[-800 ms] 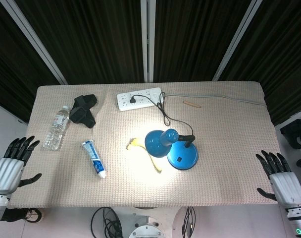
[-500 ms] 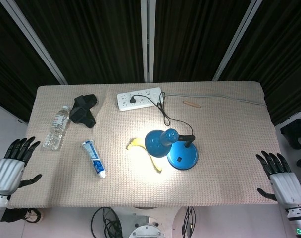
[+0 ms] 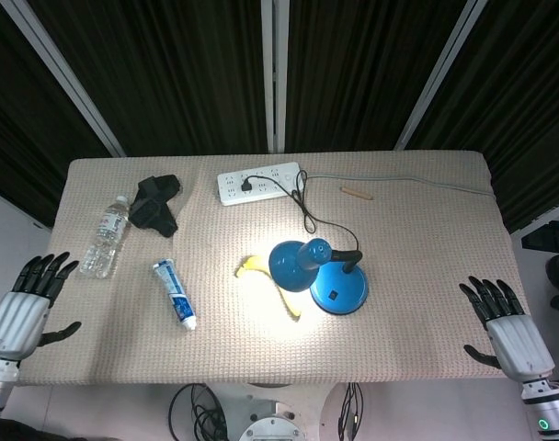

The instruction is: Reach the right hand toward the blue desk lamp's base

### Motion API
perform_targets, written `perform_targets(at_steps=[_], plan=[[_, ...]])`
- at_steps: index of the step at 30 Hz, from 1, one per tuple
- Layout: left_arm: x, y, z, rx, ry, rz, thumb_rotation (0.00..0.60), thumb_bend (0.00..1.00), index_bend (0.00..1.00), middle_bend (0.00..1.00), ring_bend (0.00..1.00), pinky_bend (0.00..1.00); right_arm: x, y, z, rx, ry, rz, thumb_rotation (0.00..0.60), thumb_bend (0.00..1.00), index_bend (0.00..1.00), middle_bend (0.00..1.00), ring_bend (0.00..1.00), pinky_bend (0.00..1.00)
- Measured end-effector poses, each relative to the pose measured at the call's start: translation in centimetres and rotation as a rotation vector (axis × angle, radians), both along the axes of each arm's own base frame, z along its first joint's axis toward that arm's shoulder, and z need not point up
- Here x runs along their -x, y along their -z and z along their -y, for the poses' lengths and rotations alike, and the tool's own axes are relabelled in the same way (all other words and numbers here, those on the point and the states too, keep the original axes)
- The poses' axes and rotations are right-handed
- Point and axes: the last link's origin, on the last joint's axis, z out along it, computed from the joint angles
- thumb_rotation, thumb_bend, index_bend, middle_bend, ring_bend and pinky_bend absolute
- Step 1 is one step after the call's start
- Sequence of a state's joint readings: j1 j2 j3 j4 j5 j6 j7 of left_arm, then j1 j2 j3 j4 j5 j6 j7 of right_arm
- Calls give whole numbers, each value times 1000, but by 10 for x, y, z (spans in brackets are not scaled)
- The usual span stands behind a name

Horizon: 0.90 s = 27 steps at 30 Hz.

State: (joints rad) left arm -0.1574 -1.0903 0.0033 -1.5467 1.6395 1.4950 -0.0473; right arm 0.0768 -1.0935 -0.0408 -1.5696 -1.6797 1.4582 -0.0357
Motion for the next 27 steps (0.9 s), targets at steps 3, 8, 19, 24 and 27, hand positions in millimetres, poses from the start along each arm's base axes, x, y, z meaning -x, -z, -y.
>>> perform_targets(at_steps=[3,8,19,24,27], plan=[[-2,-1,0,-4,5,-2,600,122,88,0,0,0,-7,4,2,-19,-32,2,600,63,0,448,418,423],[0,-2,3,-2,-4,1,600,121,89,0,0,0,-17,19,6,-69,-59,-5,600,113,0,974,894,806],[4,-1,3,1,-12,5,600,122,88,0,0,0,-44,65,15,-210,-123,-31,600,470,0,1000,978,888],[6,-1,2,3,-15,3,600,121,89,0,0,0,-59,95,23,-292,-151,-58,600,619,0,1000,980,891],[7,-2,3,2,-20,4,600,121,89,0,0,0,-69,117,30,-339,-157,-75,600,628,0,1000,982,892]])
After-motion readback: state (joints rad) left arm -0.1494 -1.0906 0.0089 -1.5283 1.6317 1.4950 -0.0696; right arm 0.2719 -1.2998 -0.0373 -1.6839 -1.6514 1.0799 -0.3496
